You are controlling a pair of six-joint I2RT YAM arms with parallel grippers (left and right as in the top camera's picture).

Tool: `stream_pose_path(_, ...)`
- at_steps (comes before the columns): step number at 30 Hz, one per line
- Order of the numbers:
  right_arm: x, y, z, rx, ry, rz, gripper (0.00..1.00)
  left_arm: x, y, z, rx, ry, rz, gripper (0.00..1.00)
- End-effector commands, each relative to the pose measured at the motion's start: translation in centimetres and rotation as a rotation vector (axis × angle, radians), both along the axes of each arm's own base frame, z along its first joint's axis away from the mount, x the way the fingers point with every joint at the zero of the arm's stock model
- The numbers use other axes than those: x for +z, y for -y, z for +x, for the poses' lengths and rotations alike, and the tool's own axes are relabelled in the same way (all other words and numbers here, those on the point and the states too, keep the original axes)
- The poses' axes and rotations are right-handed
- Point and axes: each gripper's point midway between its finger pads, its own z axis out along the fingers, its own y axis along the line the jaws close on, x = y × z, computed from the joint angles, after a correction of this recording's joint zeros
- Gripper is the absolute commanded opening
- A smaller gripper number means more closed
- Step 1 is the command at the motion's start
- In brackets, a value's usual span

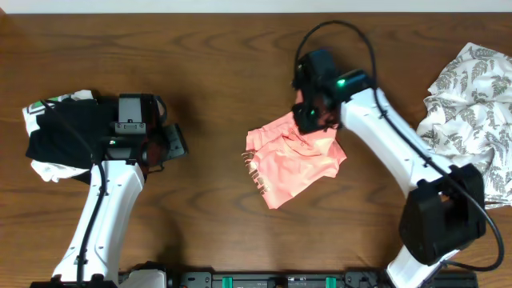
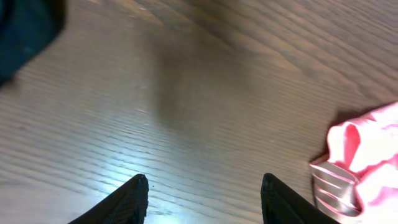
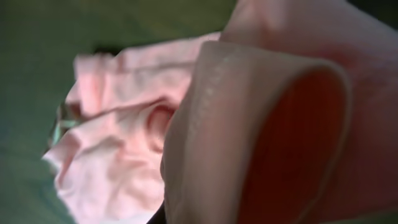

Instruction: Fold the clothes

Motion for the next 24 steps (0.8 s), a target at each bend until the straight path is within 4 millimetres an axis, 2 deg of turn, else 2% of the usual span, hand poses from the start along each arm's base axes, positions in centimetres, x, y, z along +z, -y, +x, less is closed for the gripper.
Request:
stream_pose_path(1,1.2,2.8,2.5,-0.095,0.044,-0.003,0.01,0.0,1.7,-0.1,-0.047,-0.013,-0.093,0.59)
stream_pose_path(3,1.1,4.3,2.8,-0.145,0.035,-0.001,0.01,0.1,2.9,-0.3,-0.081,-0.016,-0.144,0.59)
stream_pose_path(7,1.1,5.5,3.1,-0.172,0.029,-0.002,0.01,-0.2,5.2,-0.8,-0.149,-0.03,-0.169,0.59)
stream_pose_path(9,1.1,5.5,3.1,-0.174,0.028,-0.002,0.01,-0.5,6.7,-1.1,-0.195,-0.04,-0.171,0.54)
stream_pose_path(15,1.1,5.5,3.1,-0.173,0.029,-0.001,0.01,-2.1,13.8,-2.6,-0.399,-0.083,-0.212,0.36)
stream_pose_path(21,1.1,5.5,3.1,-0.173,0.029,-0.002,0.01,-5.0,18.3,-4.1,-0.444,-0.172,-0.233,0.25)
stream_pose_path(24,1.1,5.5,3.1,-0.173,0.029,-0.002,0.01,-5.8,20.1,-5.3,-0.486,-0.214,-0.265,0.24)
